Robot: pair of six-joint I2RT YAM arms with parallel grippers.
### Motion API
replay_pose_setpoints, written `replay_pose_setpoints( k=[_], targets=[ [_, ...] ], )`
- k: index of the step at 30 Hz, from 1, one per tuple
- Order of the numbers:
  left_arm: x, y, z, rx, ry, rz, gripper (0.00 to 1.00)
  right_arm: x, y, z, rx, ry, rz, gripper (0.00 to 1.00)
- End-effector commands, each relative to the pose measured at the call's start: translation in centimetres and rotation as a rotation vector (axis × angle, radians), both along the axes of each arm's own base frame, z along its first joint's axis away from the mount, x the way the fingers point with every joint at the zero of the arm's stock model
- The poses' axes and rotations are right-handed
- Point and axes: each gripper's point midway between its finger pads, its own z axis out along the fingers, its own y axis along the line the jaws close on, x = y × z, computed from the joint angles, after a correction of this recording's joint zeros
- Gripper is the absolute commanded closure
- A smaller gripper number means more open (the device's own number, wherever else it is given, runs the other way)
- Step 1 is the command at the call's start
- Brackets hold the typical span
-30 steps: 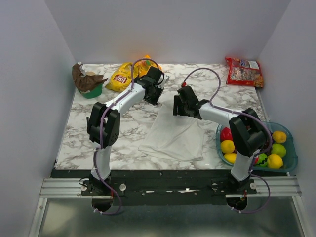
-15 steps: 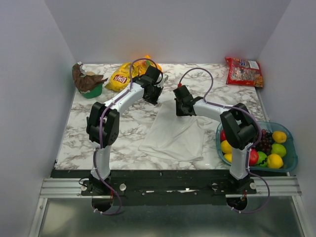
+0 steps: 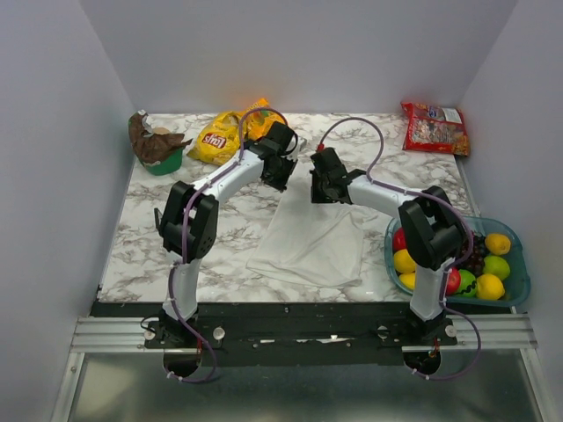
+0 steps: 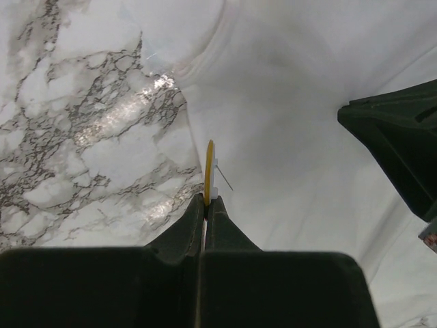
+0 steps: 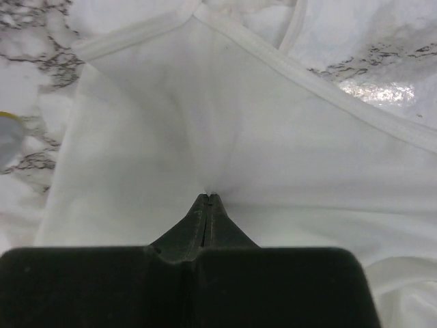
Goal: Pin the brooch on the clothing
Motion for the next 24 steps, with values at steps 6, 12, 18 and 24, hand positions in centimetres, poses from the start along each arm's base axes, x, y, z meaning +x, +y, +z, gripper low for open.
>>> replay_pose_setpoints(
  k=[6, 12, 18, 24],
  targets=[
    [-1.5, -3.1, -3.0, -0.001, 0.066, -0.061, 1.00, -0.3, 2.9, 4.0, 0.196, -0.060, 0.041, 0.99],
    [-2.4, -5.1, -3.7, -0.090, 0.126, -0.078, 1.00, -1.2, 3.8, 3.2, 0.252, -0.028, 0.061, 0.99],
    [-2.9, -5.8, -4.3, -0.108, 0.150, -0.085, 1.00, -1.7, 4.2, 3.2, 0.296, -0.024, 0.070, 0.99],
    [-3.0, -6.0, -4.3, -0.113, 0.152, -0.092, 1.00, -1.7, 4.1, 3.2, 0.293, -0.030, 0.063, 0.99]
  ],
)
